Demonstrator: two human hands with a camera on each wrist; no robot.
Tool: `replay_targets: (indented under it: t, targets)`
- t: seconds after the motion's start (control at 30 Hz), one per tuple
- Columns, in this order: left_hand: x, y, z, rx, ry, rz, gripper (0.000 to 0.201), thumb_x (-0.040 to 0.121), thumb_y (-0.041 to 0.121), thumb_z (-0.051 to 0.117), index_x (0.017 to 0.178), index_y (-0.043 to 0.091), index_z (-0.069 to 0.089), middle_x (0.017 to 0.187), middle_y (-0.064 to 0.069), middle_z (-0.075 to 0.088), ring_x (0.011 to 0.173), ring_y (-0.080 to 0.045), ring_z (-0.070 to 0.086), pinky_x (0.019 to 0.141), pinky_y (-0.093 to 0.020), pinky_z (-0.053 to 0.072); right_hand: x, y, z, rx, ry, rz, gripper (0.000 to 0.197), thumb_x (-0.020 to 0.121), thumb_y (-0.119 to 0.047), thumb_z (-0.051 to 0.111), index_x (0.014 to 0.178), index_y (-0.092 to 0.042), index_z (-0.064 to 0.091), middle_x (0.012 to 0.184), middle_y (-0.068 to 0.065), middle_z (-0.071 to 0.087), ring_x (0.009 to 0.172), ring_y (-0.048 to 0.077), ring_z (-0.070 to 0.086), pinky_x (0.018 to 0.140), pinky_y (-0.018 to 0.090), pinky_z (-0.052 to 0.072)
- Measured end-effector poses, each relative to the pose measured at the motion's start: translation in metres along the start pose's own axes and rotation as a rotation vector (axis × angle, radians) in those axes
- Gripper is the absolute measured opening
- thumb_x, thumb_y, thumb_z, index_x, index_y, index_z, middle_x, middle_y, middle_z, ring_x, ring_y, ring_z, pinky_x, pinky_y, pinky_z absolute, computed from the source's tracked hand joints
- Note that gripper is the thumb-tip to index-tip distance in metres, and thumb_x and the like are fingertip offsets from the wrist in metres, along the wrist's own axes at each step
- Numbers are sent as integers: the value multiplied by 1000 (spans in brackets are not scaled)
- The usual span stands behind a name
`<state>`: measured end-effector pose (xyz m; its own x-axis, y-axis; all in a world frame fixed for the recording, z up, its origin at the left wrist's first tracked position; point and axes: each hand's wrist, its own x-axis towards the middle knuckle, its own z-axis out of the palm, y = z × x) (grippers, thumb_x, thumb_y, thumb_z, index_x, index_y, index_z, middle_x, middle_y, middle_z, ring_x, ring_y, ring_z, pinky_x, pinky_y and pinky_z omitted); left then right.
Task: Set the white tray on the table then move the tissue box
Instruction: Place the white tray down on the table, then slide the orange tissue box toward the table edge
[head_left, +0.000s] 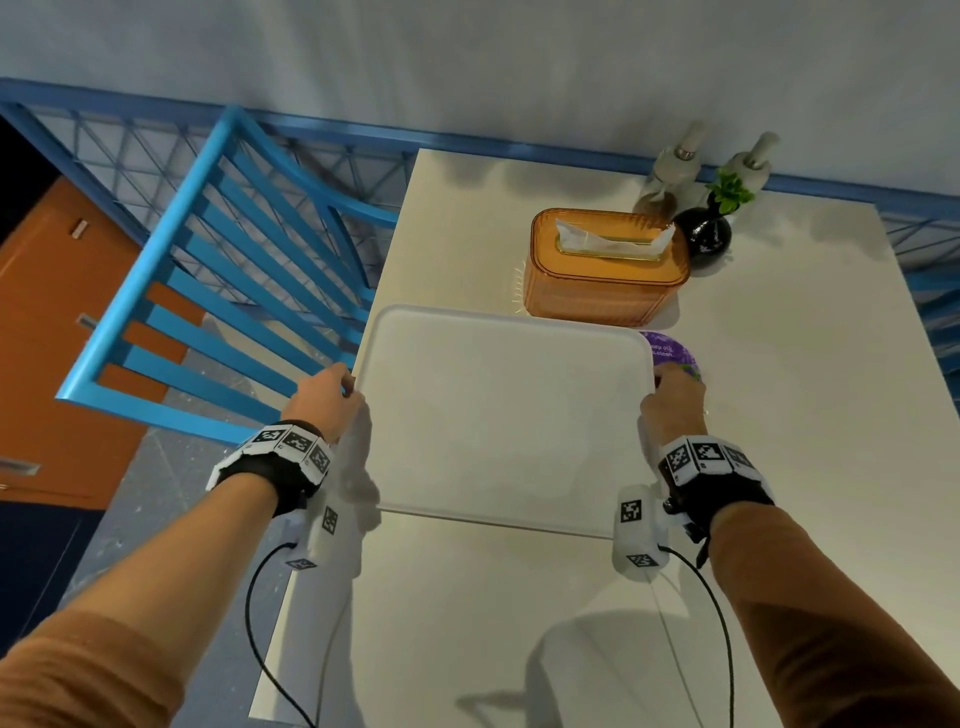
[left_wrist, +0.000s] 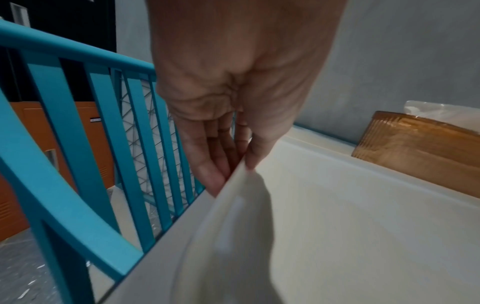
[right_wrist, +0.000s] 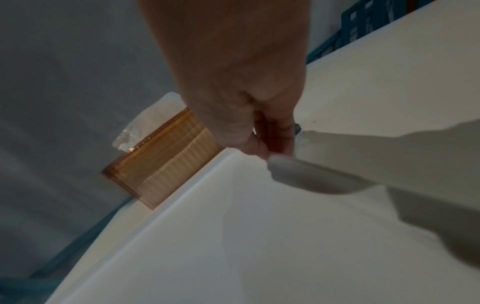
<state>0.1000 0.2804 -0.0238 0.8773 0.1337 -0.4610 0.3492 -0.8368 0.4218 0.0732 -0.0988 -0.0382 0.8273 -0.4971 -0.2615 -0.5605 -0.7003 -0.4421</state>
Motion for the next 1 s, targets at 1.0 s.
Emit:
replay_targets:
  t: [1.0]
  targets:
    - [49,238,45,-340,-43,250,50,96,36,43,135,5,44,133,-18,58,121,-36,54,100,-38,43,75,-52,-92,341,-104,-162,35,89,-17,55,124,-16,59,119,12,68,109,29,63,95,49,52]
